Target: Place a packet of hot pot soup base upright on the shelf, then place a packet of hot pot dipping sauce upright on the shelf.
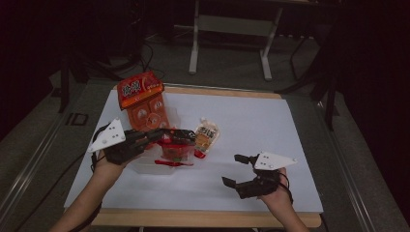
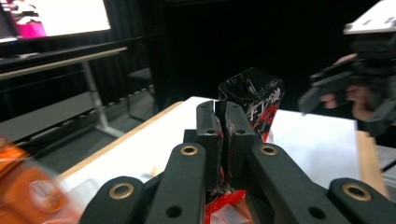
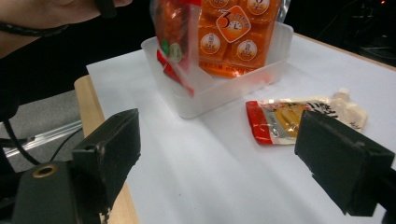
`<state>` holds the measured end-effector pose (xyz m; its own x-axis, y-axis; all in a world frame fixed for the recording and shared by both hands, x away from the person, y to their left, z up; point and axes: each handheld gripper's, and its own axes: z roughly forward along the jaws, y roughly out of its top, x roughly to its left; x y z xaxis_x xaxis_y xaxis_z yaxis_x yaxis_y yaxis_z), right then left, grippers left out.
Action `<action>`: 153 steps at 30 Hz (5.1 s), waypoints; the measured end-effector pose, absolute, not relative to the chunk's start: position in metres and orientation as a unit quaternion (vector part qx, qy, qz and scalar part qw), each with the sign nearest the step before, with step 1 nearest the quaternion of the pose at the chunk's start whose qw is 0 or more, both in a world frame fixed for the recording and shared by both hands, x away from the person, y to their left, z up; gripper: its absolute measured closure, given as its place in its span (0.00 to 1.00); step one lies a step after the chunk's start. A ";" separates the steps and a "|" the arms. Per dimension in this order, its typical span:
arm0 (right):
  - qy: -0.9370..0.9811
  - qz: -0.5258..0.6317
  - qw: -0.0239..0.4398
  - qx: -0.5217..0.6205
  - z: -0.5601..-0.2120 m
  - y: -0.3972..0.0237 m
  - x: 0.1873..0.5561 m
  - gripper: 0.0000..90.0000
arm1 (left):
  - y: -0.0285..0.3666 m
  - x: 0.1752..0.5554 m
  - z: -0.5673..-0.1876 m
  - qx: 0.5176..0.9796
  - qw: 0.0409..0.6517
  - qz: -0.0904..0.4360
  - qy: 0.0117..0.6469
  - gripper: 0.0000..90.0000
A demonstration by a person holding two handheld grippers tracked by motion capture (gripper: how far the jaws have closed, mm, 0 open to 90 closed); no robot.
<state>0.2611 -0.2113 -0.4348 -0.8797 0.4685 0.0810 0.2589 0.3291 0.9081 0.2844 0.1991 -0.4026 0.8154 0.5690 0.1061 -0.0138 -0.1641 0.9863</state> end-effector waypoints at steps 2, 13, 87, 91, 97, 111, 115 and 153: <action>0.809 0.535 0.097 0.225 -0.435 -0.211 0.261 0.16 | 0.203 0.287 -0.404 0.724 0.616 0.240 0.197 0.97; 0.808 0.535 0.093 0.230 -0.438 -0.214 0.264 0.16 | 0.220 0.289 -0.416 0.726 0.615 0.230 0.206 0.97; 0.817 0.530 0.087 0.207 -0.440 -0.212 0.266 0.14 | 0.211 0.252 -0.439 0.732 0.567 0.240 0.290 0.02; 0.817 0.528 0.096 0.212 -0.437 -0.213 0.268 0.14 | 0.197 0.239 -0.427 0.732 0.577 0.235 0.277 0.02; 0.814 0.528 0.108 0.215 -0.433 -0.212 0.270 0.13 | 0.187 0.229 -0.422 0.730 0.588 0.217 0.274 0.02; 0.801 0.531 0.144 0.237 -0.425 -0.211 0.291 0.25 | 0.161 0.203 -0.448 0.741 0.594 0.186 0.251 0.02; 0.800 0.528 0.145 0.245 -0.425 -0.211 0.301 0.26 | 0.154 0.197 -0.457 0.748 0.586 0.196 0.244 0.03; 0.810 0.462 0.145 0.331 -0.466 -0.176 0.410 0.54 | 0.134 0.182 -0.494 0.771 0.571 0.179 0.215 0.07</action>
